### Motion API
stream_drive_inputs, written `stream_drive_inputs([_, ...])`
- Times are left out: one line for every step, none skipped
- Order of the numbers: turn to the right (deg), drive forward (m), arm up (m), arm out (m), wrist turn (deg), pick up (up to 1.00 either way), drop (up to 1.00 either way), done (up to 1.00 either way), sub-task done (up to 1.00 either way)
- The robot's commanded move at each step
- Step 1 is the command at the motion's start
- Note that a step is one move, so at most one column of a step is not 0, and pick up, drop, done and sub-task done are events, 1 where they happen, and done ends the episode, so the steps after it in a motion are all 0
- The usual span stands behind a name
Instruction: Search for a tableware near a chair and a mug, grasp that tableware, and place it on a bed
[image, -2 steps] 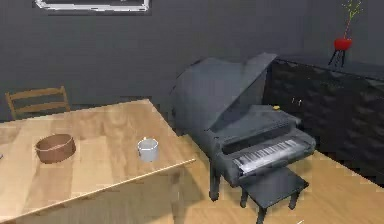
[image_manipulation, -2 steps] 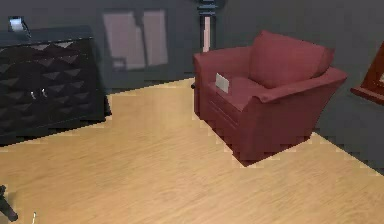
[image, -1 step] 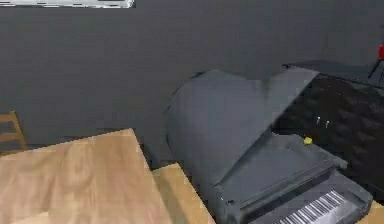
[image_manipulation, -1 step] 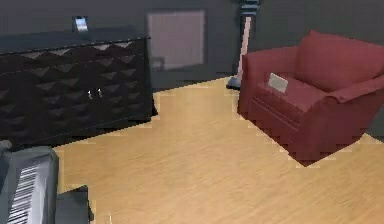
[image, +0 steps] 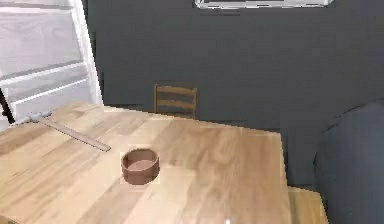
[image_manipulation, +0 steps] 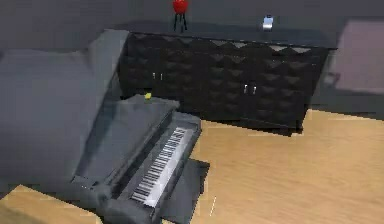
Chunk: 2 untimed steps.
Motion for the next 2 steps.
stream_drive_inputs([-45.0,0.00,0.00,0.00,0.0,0.00,0.00,0.00,0.00])
stream_drive_inputs([-45.0,0.00,0.00,0.00,0.0,0.00,0.00,0.00,0.00])
